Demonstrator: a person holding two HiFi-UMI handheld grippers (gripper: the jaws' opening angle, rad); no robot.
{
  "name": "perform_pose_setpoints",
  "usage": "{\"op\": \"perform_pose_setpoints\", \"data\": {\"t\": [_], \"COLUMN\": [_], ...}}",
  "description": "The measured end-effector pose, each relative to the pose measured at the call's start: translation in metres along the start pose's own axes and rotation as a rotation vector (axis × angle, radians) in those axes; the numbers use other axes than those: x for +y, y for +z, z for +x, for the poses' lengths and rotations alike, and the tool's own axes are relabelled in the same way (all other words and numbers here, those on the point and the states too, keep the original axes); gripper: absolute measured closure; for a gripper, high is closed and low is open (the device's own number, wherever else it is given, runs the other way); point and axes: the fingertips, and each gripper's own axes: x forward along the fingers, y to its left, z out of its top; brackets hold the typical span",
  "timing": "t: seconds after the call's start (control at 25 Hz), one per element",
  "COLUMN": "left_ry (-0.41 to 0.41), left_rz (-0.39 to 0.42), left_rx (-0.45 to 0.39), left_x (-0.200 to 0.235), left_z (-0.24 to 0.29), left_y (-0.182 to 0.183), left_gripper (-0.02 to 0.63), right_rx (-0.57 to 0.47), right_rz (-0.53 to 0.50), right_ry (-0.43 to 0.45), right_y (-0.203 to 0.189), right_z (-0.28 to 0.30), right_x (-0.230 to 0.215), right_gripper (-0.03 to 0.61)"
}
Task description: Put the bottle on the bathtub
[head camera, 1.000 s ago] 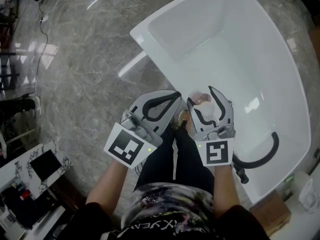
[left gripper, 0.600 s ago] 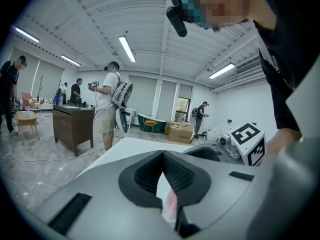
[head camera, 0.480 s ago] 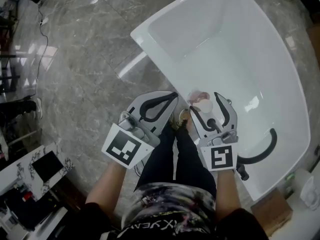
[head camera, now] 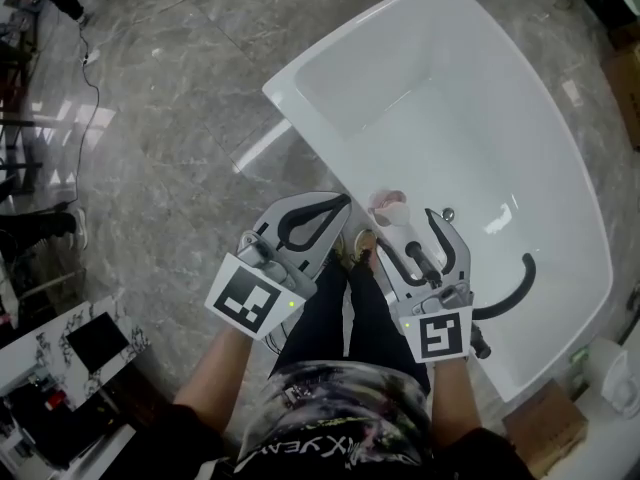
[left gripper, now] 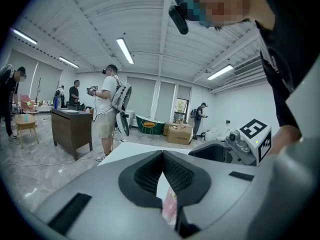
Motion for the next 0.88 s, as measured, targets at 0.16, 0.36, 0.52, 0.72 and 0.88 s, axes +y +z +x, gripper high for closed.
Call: {"op": "perform_pose_setpoints", "data": {"t": [0.16,0.36,0.52,0.72,0.88], "left_ry": [-0.006,-0.011,-0.001,0.017,0.028], "left_rz": [0.009,0.032,0.036,0.049,0.068], "left_rx": [0.009,-0.002,-0.012,-0.029,-0.042], "left_x": [-0.008,-0.020,-0.032,-0.039,-0.042], "left_z": [-0.008,-0.022,-0.036,-0.053,-0.062], "left_y": [0.023,0.057,0.088,0.127,0.150], "left_gripper": [0.600,0.600,0.600,0.600,0.600], "right_rx": [-0.027,-0.069,-0.141,-0.210,-0.254], "right_rz": [0.009,-0.003,-0.002,-0.031,-0.058], "right_ry": [0.011,0.036,0.054,0.070,0.086], "right_y": [0.035,0.081,0.127,0.180,0.213], "right_z": [-0.017,-0.040,-0.061,-0.080,-0.090], "right_x": [0.000,0.000,-0.001,-0.003,-0.005], "right_gripper": [0.265,0.264,0.264,0.264,0.264]}}
